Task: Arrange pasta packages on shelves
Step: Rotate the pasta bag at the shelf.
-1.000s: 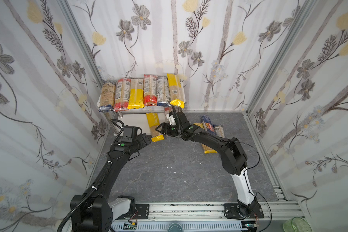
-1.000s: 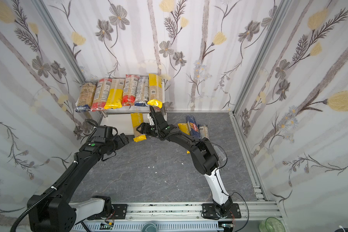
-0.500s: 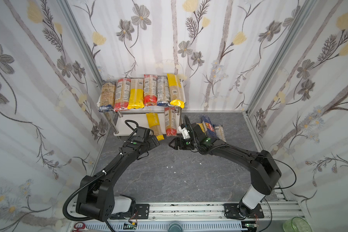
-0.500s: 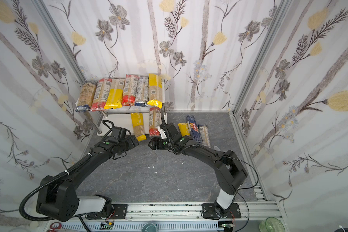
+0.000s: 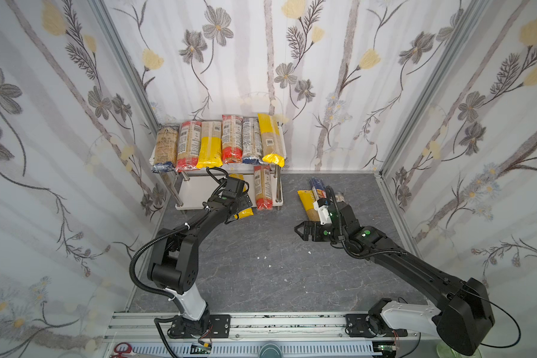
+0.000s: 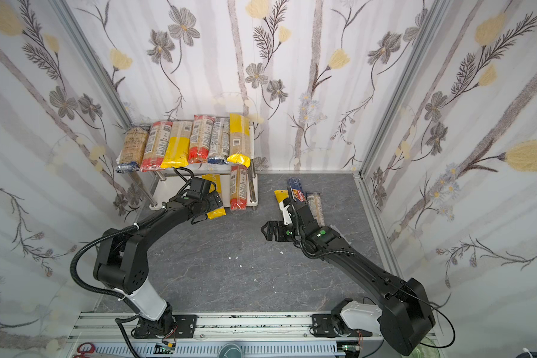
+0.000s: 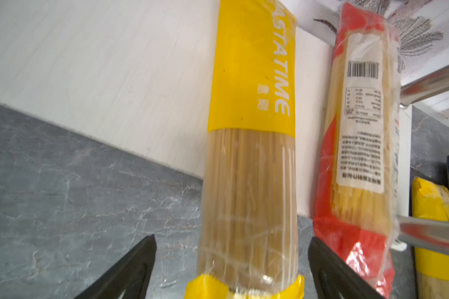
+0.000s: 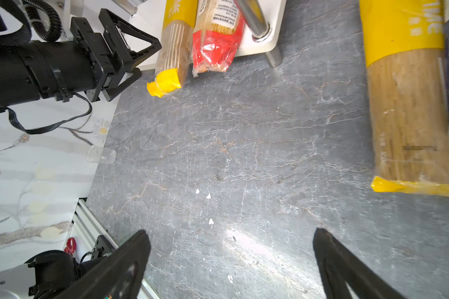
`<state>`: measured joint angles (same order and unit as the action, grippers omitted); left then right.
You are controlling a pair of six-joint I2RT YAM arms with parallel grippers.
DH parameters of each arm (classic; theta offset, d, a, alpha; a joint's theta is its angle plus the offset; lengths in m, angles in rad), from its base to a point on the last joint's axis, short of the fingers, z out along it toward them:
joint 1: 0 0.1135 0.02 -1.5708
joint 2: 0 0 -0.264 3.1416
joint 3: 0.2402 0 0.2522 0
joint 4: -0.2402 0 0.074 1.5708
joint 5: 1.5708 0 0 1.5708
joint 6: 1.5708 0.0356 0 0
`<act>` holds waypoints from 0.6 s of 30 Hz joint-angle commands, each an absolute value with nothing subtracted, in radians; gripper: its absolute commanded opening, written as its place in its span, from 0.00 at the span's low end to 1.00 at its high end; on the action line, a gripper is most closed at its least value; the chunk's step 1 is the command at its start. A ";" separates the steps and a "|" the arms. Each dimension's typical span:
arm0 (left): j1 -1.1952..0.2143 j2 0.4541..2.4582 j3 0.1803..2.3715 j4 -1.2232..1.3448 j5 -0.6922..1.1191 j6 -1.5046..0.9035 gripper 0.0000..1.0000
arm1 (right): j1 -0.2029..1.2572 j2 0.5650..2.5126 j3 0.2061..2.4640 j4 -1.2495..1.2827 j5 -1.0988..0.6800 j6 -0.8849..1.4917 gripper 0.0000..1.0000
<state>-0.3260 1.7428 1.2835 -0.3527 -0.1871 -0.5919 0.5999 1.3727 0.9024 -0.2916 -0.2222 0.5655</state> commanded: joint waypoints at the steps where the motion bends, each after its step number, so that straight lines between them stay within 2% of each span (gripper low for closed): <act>1: -0.330 1.804 1.353 -0.341 -0.246 -0.551 0.91 | 0.561 1.348 0.894 -0.318 -0.208 0.522 0.98; 13: -0.331 1.952 1.468 -0.350 -0.299 -0.462 0.89 | 0.430 1.371 0.942 -0.360 -0.242 0.463 0.98; 18: -0.328 2.002 1.516 -0.350 -0.275 -0.439 0.76 | 0.420 1.404 0.979 -0.370 -0.247 0.463 0.98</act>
<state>-0.3298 1.9854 1.4952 -0.3496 -0.2680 -0.4660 0.4229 1.3914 0.9600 -0.3656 -0.2337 0.4774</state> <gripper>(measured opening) 0.763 0.985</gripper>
